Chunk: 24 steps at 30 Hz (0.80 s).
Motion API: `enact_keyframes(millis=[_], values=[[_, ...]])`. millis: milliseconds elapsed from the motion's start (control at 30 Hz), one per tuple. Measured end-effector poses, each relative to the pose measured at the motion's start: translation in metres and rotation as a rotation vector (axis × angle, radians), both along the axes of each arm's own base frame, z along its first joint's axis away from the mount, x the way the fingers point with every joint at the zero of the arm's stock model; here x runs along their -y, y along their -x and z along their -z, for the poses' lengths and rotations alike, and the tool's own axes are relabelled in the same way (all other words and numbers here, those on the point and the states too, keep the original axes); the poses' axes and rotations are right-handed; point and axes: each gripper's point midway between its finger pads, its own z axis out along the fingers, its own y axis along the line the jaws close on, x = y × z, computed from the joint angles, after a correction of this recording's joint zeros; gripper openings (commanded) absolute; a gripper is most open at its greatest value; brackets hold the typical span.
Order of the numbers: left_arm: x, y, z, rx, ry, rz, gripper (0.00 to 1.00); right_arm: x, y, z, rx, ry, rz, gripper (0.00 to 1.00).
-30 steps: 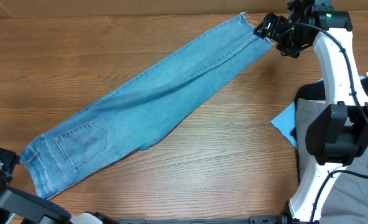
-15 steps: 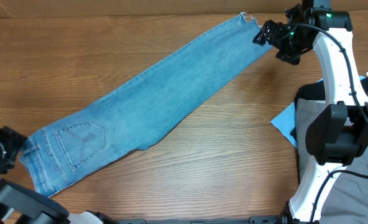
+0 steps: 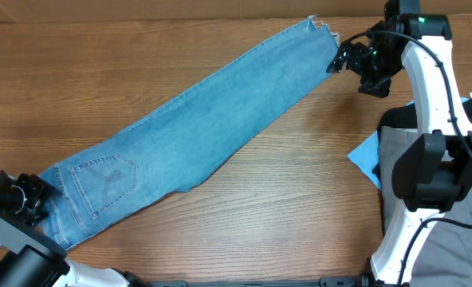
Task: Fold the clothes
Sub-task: 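Move the left gripper along the waist end and regrasp near the back pocket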
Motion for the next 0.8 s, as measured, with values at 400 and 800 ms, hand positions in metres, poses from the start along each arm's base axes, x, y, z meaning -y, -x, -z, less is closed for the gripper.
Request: enact_keyframes(millis=[400,800], values=[[0.023,0.011,0.037,0.001,0.037,-0.019,0.10,0.000,0.021,0.004,-0.089,0.005,0.001,1.00],[0.057,-0.032,-0.030,0.306,0.031,0.136,0.18,0.001,0.023,0.004,-0.098,0.008,-0.001,1.00]])
